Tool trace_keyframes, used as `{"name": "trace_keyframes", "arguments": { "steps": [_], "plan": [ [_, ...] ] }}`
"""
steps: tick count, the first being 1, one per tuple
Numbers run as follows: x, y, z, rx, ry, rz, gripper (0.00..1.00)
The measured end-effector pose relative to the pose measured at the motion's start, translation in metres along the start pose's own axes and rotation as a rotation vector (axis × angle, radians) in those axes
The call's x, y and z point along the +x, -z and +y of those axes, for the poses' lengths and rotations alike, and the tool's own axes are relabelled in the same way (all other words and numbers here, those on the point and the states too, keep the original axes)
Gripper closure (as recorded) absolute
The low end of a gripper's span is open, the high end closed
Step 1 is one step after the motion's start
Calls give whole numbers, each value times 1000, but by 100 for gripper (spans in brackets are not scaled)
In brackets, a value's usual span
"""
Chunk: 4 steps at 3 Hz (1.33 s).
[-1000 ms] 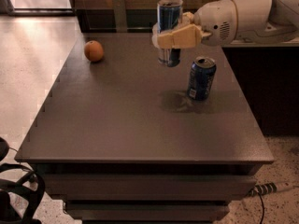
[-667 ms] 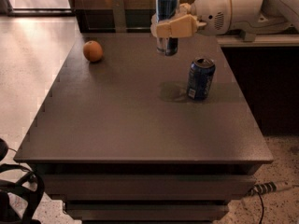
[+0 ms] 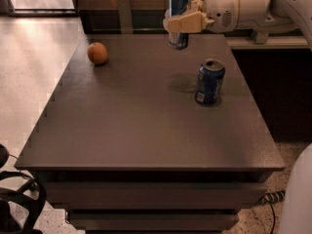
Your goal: Move redbull can near orange
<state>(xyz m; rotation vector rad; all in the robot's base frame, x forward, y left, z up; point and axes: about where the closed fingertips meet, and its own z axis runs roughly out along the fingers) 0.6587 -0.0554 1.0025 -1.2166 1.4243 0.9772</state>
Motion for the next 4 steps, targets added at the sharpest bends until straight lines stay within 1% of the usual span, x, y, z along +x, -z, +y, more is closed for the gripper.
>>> {"name": "trace_keyframes", "arguments": {
  "steps": [1,2,3,4],
  "plan": [
    [11,-9,-17,34,-2,-3,100],
    [28,-34,-22,-1,-6,-5,100],
    [46,-62,-22,-61,-16,-20,100],
    [60,-87,-22,-105,-20,-34,100]
  ]
}}
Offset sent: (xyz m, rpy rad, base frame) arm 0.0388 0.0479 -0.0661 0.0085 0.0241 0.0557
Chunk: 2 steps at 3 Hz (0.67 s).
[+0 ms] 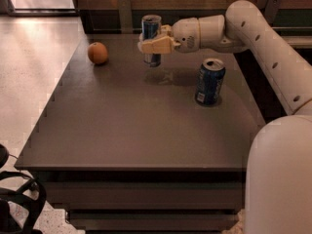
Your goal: Move redbull can near orange
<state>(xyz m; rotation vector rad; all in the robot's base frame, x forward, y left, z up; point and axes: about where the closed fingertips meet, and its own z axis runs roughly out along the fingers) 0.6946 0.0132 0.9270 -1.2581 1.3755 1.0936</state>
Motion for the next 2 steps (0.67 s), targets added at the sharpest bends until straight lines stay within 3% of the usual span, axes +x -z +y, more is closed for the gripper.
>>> {"name": "trace_keyframes", "arguments": {
  "steps": [1,2],
  "plan": [
    [4,-12,1,-1,22,-9,100],
    [4,-23,-1,72,44,-19,100]
  ]
}}
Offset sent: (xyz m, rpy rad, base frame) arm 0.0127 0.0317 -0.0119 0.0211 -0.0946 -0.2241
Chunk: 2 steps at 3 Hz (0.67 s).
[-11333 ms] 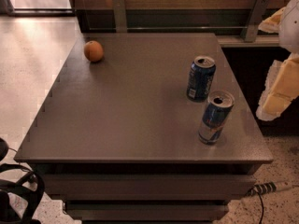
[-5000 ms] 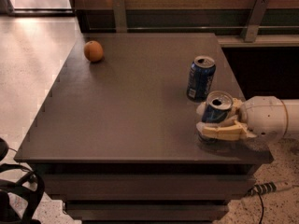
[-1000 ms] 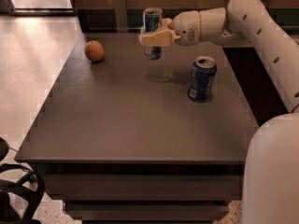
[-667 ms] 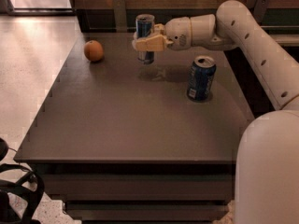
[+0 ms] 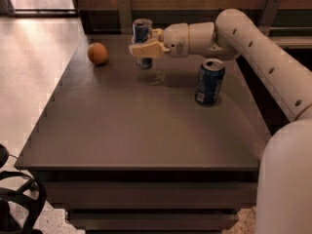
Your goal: Move redbull can near orange
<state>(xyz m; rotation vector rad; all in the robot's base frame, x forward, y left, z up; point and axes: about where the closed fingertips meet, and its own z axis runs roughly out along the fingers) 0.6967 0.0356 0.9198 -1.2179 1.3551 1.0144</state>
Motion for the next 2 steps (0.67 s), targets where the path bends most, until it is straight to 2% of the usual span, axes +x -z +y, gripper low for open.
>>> {"name": "trace_keyframes", "arguments": {
  "steps": [1,2],
  "plan": [
    [6,-14,-7,79,-11,-5,100],
    [15,-19,-16,116,-29,-10,100]
  ]
}}
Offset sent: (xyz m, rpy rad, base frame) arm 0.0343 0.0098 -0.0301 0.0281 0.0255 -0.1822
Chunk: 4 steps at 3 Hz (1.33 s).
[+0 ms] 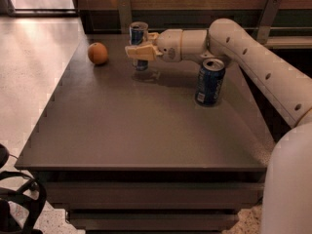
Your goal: Move redbull can near orange
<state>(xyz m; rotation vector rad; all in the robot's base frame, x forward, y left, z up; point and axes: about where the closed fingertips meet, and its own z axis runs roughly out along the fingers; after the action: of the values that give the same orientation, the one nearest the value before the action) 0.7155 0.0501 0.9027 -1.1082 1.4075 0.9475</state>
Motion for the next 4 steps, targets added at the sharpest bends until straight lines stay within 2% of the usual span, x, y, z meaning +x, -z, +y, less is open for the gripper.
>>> {"name": "trace_keyframes", "arguments": {
  "steps": [1,4],
  "plan": [
    [11,-8,-27,29,-2,21,100],
    [24,-25,-24,19,18,40,100]
  ]
}}
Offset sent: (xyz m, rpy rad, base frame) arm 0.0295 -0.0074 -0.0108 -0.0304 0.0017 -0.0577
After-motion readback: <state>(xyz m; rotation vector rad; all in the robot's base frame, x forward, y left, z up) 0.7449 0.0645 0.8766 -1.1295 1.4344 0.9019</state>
